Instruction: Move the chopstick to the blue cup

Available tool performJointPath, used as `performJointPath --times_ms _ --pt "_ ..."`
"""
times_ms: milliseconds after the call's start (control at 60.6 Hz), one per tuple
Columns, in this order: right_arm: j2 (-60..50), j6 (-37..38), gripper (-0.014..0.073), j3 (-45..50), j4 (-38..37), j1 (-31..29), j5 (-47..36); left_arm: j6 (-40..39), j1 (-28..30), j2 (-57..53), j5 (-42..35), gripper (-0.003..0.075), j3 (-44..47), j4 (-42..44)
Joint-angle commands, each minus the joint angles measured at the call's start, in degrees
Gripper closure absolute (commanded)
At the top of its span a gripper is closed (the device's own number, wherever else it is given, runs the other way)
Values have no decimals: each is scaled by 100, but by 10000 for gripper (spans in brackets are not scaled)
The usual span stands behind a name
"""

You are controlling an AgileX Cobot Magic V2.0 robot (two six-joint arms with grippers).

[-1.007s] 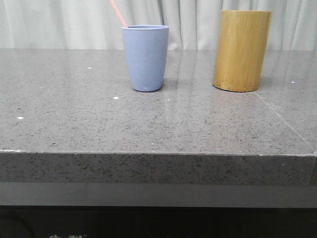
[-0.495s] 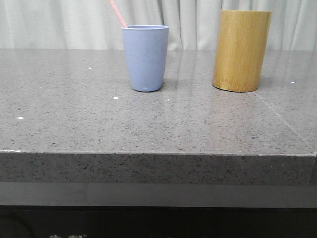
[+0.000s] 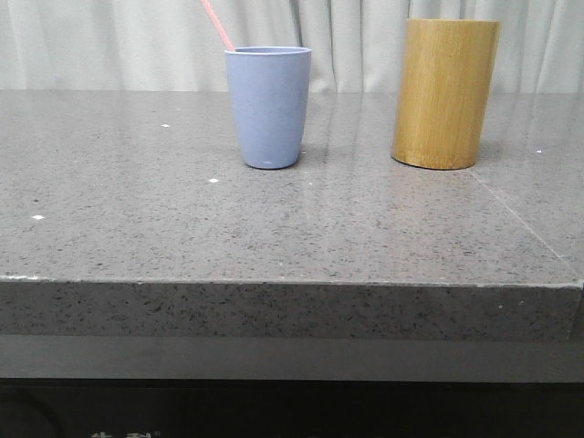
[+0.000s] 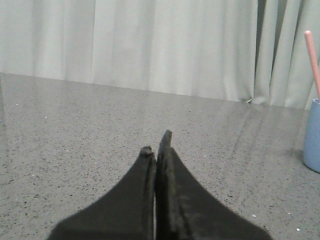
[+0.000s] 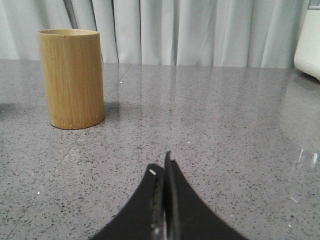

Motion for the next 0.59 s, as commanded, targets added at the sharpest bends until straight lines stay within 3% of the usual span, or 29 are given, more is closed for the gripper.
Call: performJointPath --times_ms 0,578 --pt "-123 -8 662 -33 -90 -38 -526 -56 10 -137 -479 739 50 -42" --pt "-123 -8 662 -33 -90 -80 -526 -56 10 -137 -479 739 50 -42"
